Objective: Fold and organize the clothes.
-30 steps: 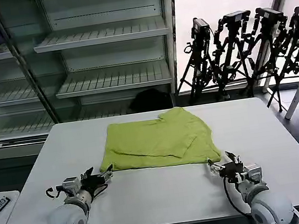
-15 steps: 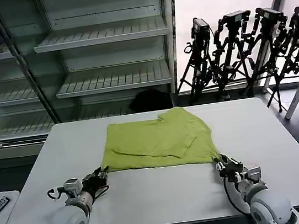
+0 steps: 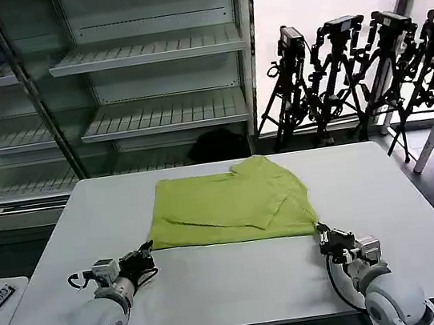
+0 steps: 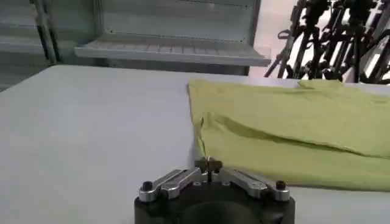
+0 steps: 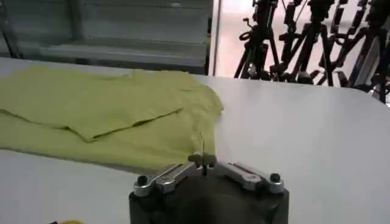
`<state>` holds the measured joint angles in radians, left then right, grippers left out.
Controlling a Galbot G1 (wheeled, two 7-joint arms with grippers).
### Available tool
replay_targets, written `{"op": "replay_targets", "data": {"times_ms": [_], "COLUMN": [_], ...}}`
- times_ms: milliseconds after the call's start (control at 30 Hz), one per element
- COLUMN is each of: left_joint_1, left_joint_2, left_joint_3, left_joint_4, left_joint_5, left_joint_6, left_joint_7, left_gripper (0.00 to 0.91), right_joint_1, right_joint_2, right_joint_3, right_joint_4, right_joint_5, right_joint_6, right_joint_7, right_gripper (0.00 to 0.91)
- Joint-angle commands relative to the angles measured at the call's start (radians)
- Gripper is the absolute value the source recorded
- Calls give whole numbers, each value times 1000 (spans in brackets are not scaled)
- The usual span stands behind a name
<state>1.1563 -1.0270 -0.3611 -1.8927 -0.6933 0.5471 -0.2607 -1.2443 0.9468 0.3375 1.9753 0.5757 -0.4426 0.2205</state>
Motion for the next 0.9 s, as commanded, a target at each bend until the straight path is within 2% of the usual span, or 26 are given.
{"op": "replay_targets", "data": {"times_ms": [33,300,633,900], "left_joint_1": [22,177,425,432], "left_joint_2": [15,83,103,91], "left_joint_3": [-2,-40,-66,-51], "left_joint_4": [-27,-183,-404,-425], "left_joint_5": [4,13,69,86], "left_joint_6": [9,30,28,25], "left_joint_7": [-24,-120,-204,-220], "left_gripper": [10,0,0,0], "right_joint_1": [-6,-180,-411,-408], "right_joint_2": [-8,-71,-75,-67], "right_joint_3": [-1,36,49,45], "right_joint_4": [25,149,326,321], "right_joint_5": [-4,-2,-55,-59], "right_joint_6": [-1,-32,-38,-35], "right_joint_7": [-1,10,83,101], "right_gripper": [0,0,0,0]}}
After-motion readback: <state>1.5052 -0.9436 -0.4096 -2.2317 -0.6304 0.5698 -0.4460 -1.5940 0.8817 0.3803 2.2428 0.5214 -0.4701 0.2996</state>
